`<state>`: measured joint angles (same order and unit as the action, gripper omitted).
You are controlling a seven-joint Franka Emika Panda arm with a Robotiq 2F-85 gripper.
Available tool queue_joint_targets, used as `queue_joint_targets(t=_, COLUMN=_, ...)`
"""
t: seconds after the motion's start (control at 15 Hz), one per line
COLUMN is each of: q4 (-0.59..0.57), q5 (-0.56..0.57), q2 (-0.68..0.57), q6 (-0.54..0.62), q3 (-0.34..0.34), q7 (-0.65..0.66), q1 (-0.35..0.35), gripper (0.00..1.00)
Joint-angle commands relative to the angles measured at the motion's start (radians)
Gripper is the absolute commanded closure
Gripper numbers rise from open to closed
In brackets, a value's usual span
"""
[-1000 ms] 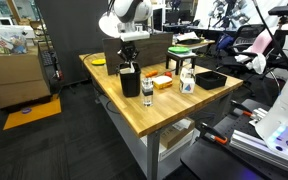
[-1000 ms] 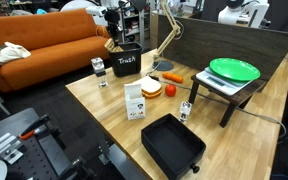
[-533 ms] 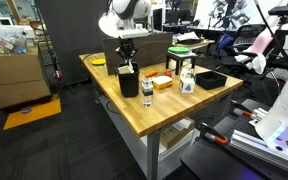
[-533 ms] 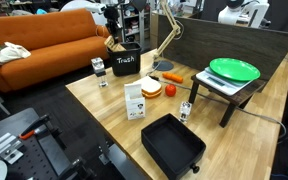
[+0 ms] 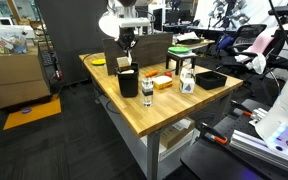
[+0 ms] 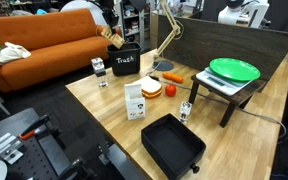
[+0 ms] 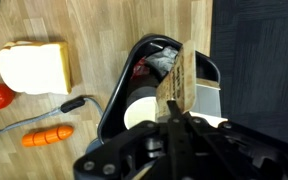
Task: Take the brown box out of the bin
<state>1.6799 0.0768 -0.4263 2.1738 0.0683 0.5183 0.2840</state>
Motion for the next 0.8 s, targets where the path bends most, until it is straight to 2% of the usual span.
queue_joint_targets(t=0.0, q4=0.119, q5=0.049, q2=0.099, q6=0.068, q3=-0.022, q7=0.086, q1=0.021, gripper=1.00)
queue_joint_targets(t=0.27, q4=0.244, q5=0.119, q2=0.220, q6=0.109, q3=-0.015, q7=0.243, q1=0.024, gripper=1.00)
queue_joint_targets(t=0.73, q4=0.489, q5=0.233, q2=0.405, q6=0.075, q3=0.018, q7=0.582, q1=-0.022, gripper=1.00)
